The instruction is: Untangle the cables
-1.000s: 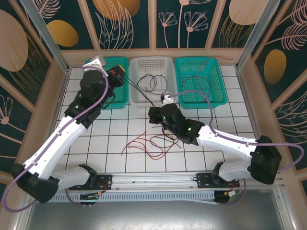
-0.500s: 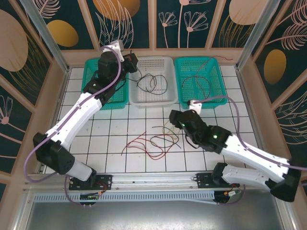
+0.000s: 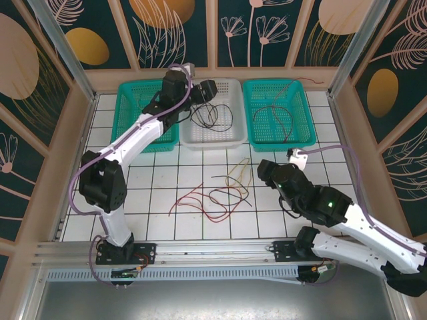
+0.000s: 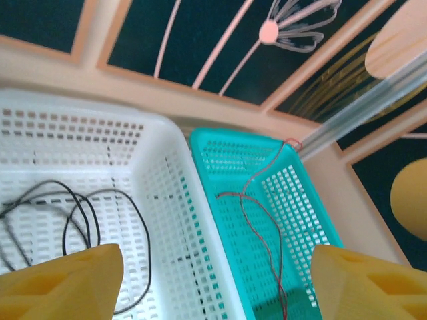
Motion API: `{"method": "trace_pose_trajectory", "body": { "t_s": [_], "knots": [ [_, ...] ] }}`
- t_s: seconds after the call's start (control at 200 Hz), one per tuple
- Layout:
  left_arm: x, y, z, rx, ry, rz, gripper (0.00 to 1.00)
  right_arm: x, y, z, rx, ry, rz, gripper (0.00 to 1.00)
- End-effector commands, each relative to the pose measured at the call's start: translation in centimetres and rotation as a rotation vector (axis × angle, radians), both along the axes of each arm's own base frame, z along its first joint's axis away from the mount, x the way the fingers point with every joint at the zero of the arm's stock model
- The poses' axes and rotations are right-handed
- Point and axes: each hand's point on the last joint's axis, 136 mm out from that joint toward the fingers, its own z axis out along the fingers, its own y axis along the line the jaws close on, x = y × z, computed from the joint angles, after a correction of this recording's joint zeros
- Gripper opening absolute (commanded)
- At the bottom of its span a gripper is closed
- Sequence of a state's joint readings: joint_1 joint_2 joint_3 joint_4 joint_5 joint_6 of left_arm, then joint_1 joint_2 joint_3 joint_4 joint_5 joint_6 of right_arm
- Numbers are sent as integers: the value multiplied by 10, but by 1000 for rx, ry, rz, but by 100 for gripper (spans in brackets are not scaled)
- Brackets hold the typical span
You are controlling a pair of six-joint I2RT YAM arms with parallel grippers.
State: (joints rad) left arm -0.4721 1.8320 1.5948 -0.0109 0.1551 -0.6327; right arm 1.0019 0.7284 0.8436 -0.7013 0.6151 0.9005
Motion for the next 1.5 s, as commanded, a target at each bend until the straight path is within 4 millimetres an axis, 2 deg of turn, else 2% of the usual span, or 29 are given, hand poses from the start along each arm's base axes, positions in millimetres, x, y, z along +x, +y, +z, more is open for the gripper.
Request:
{"method": "trace_pose_trajectory", "body": {
  "t_s": [0.0,0.03,0.05,0.145,0.26,0.45,0.511,0.556,0.701,0.806,0.881,1.041,1.126,1.206,1.376,1.497],
  "knots": [
    [-19,7,42,-31,-92,-24,77,3,1,-14,-46,35,-15,63],
    [-22,10,40,-11,-92,-16,78,4,5,-18,-52,45,-11,63],
    [-29,15,53,-10,-115,-12,78,5,8,-21,-55,52,-8,63],
    [-52,27,64,8,-139,-22,78,9,21,-37,-65,90,11,63],
    [-91,39,56,22,-131,-66,75,13,49,-58,-54,147,82,63],
    [-161,71,0,114,-3,-106,71,17,81,-100,-123,278,159,60],
    [-183,82,-15,127,31,-107,70,18,97,-105,-112,297,207,59],
    [-201,90,-39,137,94,-109,69,17,112,-107,-92,304,260,57],
    [-249,106,-91,100,247,-117,68,11,160,-112,-60,334,446,56],
    [-265,111,-112,38,313,-90,66,-2,201,-110,-63,324,621,55],
    [-270,113,-121,-15,345,-66,65,-22,230,-110,-92,328,755,56],
    [-267,112,-131,-57,378,-36,64,-44,262,-125,-161,361,867,56],
    [-262,113,-131,-45,379,-16,63,-48,269,-136,-189,387,881,55],
    [-256,112,-123,-50,359,-12,63,-36,262,-142,-238,389,809,54],
    [-251,108,-115,-66,336,-16,63,10,215,-143,-259,404,563,54],
    [-251,108,-118,-58,341,-21,62,24,188,-153,-271,457,461,52]
  ]
}}
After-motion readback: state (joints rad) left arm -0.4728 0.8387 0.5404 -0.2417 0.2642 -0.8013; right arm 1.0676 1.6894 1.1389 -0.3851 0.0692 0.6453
